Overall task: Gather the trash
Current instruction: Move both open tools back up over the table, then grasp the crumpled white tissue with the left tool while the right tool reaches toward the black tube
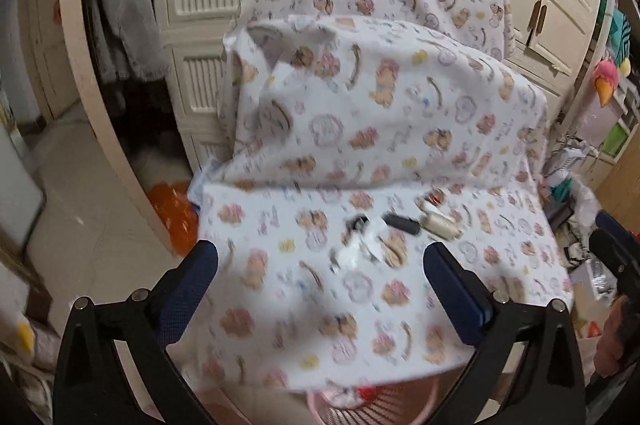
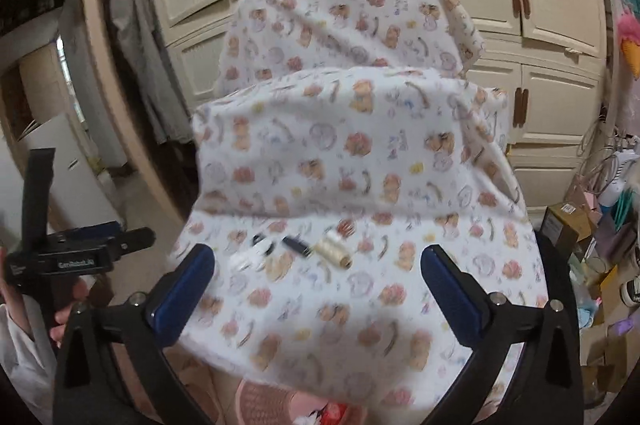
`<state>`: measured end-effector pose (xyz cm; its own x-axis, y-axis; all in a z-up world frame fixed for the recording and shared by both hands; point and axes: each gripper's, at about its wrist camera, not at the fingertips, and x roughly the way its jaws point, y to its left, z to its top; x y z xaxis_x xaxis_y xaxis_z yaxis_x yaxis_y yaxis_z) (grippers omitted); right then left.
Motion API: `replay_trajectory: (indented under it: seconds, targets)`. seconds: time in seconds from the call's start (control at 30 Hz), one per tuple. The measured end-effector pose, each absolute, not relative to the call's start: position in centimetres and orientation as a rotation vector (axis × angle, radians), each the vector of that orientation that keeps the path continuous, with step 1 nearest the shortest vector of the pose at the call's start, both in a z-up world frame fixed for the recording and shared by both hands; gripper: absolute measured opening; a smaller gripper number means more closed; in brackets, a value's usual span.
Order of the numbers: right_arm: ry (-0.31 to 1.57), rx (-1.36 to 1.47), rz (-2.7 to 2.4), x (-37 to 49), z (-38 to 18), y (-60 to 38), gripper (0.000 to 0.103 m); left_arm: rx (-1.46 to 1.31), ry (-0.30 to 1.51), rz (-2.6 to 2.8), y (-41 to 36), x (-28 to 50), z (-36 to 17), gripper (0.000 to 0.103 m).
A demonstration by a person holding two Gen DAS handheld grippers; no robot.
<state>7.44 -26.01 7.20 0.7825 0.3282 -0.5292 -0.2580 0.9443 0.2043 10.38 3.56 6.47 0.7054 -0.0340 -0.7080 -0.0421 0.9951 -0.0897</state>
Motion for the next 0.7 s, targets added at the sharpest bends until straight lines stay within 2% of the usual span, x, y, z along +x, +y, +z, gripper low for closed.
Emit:
replay_trajectory:
  seconds: [0.07, 0.23, 0.27, 0.37, 0.7]
  targets:
    - [0.595, 0.132, 0.292, 7.9, 5.2, -26.5, 0.103, -0.104, 0.790, 0.007, 3.9, 11.4, 6.1, 0.102]
    - [0.759, 0.077, 0.288, 10.6, 0.2, -26.1, 0.103, -0.155, 0.844, -0.015, 4.3, 14.3, 2.9, 0.101]
    - [0.757, 0.079, 0.294, 10.7, 0.1, -26.1, 0.103, -0.160, 0.851, -0.009, 4.2, 14.8, 1.9, 0.099]
    - [0.746, 0.095, 0.316, 11.1, 0.4, -25.8, 0.103, -0.199, 0.937, -0.032, 3.8, 16.4, -0.4, 0.082]
    - [0.762, 0.112, 0.281, 12.2, -0.5, -24.9, 0.103, -0.219, 1.038, -0.048, 2.5, 18.6, -1.8, 0.081]
